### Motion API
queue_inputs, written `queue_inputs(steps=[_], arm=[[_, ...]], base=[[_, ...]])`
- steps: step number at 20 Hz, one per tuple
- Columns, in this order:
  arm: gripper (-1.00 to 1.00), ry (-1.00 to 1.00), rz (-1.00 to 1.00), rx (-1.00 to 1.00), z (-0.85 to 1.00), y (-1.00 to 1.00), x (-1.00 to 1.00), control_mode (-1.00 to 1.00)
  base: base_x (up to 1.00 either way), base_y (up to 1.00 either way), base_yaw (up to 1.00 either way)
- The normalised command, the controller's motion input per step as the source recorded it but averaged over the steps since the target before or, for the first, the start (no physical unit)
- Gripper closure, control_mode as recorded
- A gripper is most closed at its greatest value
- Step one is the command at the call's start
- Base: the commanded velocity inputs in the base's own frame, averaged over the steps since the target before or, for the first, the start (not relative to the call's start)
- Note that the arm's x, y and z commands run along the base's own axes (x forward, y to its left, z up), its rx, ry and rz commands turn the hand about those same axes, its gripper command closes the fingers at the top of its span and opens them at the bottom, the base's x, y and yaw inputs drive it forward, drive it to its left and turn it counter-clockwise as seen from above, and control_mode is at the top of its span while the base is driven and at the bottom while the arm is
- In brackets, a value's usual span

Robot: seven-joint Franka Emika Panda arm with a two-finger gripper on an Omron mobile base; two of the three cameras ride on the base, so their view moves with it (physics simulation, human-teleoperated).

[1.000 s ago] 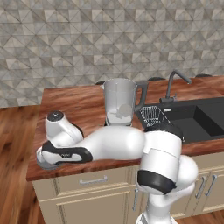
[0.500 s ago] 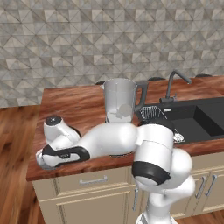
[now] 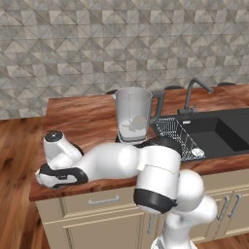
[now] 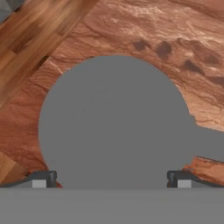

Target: Open the blender lid, put the orange in the blender, close the lid, and start the blender.

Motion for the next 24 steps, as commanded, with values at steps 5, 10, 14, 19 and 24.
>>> queue_inputs(steps=[5,10,14,19,24], arm=[[-1.00,0.00,-0.03,0.00,0.00,0.16,0.18,-1.00],[-1.00,0.00,-0.01,0.00,-0.13,0.05,0.14,-1.00],[-1.00,0.00,0.00,0.00,-0.09,0.00,0.19,-1.00],[-1.00,0.00,0.00,0.00,-0.14,0.00,0.16,-1.00],[-1.00,0.00,0.00,0.00,-0.29,0.00,0.00,-1.00]], base=[[0.00,0.00,0.00],[0.00,0.00,0.00],[0.00,0.00,0.00],[0.00,0.00,0.00],[0.00,0.00,0.00]])
